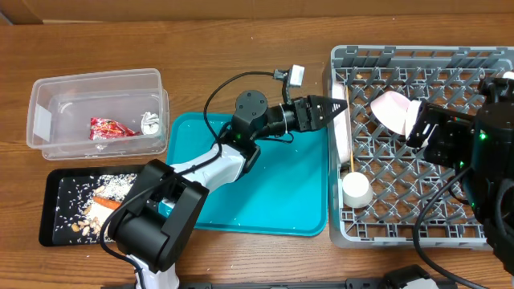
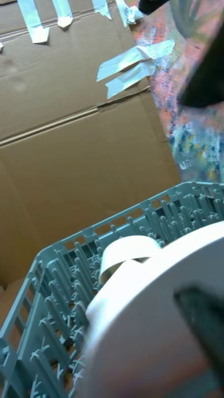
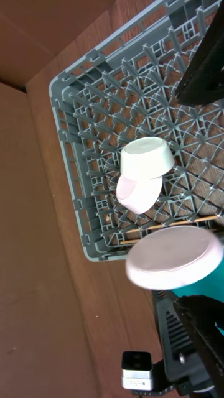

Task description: Sort waste into correct bins and load items into the dishwasher

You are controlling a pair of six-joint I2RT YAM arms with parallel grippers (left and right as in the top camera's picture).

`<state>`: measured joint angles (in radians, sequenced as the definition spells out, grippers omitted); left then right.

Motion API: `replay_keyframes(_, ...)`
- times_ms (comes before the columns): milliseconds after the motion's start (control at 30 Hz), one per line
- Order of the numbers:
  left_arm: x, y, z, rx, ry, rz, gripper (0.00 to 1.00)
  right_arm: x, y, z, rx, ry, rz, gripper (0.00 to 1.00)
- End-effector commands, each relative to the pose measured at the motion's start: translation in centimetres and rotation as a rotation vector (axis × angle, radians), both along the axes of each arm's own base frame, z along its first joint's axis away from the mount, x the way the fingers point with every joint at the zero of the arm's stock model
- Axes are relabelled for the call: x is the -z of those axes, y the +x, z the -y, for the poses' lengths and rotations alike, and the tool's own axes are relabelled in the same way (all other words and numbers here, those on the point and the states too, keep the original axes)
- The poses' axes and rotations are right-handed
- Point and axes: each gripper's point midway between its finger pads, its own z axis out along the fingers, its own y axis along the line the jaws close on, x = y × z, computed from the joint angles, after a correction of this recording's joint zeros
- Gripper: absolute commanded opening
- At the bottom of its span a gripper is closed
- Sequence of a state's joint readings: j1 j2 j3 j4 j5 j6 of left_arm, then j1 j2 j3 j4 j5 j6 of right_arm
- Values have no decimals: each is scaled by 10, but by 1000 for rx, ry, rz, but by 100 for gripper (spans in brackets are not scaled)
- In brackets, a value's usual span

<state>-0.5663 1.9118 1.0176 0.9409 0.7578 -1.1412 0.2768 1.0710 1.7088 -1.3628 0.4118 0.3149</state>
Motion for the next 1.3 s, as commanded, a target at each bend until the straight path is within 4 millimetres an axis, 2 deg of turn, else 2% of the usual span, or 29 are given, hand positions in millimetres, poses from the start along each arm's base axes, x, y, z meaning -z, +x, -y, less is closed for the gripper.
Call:
replay_keyframes(0,-19,14,-5,-42,-14,88,100,-4,-1,2,12,2,16,100)
replay_keyframes(167,-38,28,-16,-78,-8,110,100,-5,-1,2,12,2,16,100)
replay_keyframes(300,-45,48,-36,-177,144,116,100,-4,-1,2,12,1,16,100)
replay_keyframes(433,-52,67,-83,-373,449,136,100,-5,-1,2,12,2,16,100)
replay_keyframes(533,-78,65,-136,-500,686,166,100,-4,-1,2,12,2,16,100)
replay_keyframes(633,-103,47,-185,-550,886,198,100,-4,-1,2,12,2,16,100)
replay_keyframes(800,-126,-3,-292,-737,1273,106,100,-4,-1,2,12,2,16,100)
replay_keyframes(900,-139,-39,-334,-826,1385,58,100,-4,-1,2,13,1,16,100)
replay_keyframes(1000,-149,-69,-354,-859,1426,49,100,-4,-1,2,12,2,16,100)
replay_keyframes(1100,-152,-91,-364,-867,1452,38,100,-4,-1,2,13,1,16,100)
replay_keyframes(1267,-146,-110,-370,-832,1489,6,100,-4,-1,2,13,1,16,100)
